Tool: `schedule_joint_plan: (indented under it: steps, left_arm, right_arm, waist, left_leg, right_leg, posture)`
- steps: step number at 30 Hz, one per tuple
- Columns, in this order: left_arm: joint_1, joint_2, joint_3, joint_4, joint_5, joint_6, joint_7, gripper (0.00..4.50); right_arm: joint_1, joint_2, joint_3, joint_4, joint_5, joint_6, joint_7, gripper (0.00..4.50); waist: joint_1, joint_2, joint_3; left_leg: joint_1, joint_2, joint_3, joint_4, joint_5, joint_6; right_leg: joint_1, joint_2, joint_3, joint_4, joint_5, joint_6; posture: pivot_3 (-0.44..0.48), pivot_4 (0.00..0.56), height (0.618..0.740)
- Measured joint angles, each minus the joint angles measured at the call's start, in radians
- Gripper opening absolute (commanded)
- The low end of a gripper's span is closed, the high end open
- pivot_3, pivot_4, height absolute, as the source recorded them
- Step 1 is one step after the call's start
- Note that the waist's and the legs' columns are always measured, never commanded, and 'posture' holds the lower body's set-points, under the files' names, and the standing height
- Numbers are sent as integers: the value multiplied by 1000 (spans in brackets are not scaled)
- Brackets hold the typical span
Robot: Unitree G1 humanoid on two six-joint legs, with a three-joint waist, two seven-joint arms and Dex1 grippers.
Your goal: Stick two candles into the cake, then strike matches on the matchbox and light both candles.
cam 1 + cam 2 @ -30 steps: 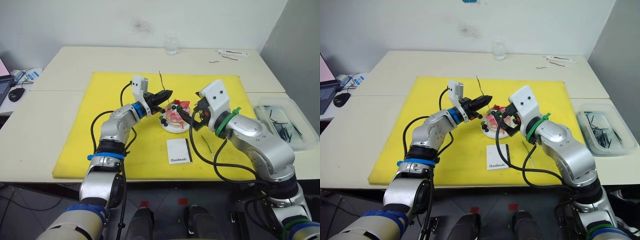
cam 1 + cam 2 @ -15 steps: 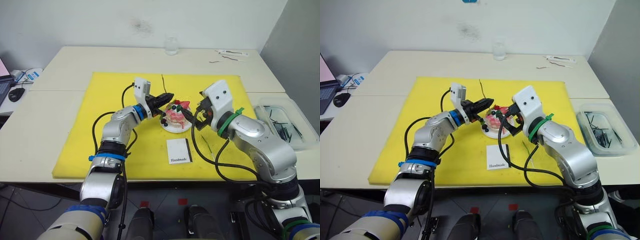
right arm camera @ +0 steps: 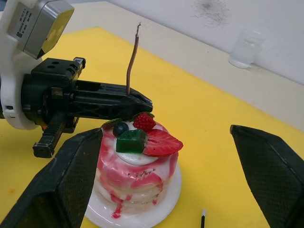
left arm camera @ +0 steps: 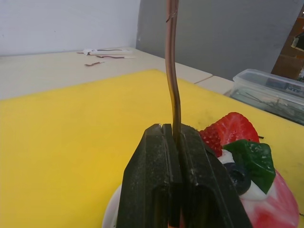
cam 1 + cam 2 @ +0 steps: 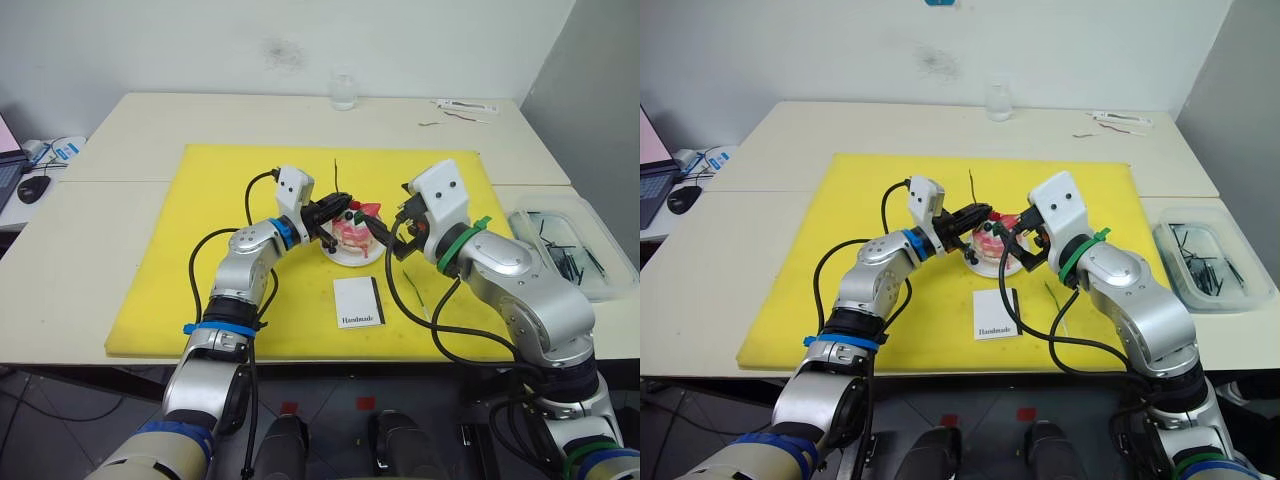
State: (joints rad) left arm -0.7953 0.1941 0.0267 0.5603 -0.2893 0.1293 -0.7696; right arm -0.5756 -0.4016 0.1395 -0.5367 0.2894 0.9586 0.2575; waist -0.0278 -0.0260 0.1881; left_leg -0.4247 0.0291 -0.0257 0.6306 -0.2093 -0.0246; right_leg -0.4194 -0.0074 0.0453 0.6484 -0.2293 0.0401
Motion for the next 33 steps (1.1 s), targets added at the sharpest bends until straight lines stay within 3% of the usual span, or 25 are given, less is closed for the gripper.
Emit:
schedule_joint_plan:
  steps: [10,16,22,28,33]
  left_arm:
    - [-23,18,42,-11,-16,19,-1,4417]
    - [-15,37,52,-141,-51,104,-3,4486]
    - [122,122,69,-320,-84,235,21,4486]
    - [313,220,102,-574,-148,399,44,4486]
    - [437,291,62,-829,-224,501,5,4486]
  right_arm:
    - [0,-1,-1,15,-5,-8,2,4500]
    - [-3,3,-4,35,-15,-15,4,4500]
    - [57,-34,-108,4,18,-21,56,4500]
    - [314,-141,-188,-111,89,-21,164,4500]
    - [514,-181,-199,-149,101,-22,207,4500]
  waist:
    - [0,0,0]
    - [-1,0,0]
    - [-2,0,0]
    - [0,0,0]
    - [0,0,0]
  left_leg:
    - [0,0,0,0,0,0]
    - [0,0,0,0,0,0]
    - [0,0,0,0,0,0]
    - [0,0,0,0,0,0]
    - [4,0,1,1,0,0]
  right_leg:
    - [0,0,0,0,0,0]
    - [0,0,0,0,0,0]
    - [0,0,0,1,0,0]
    - [1,-1,0,0,0,0]
    - [3,-1,1,1,0,1]
  posture:
    - [0,150,740]
    - [0,150,740]
    - [0,150,740]
    - [0,150,740]
    - [0,150,740]
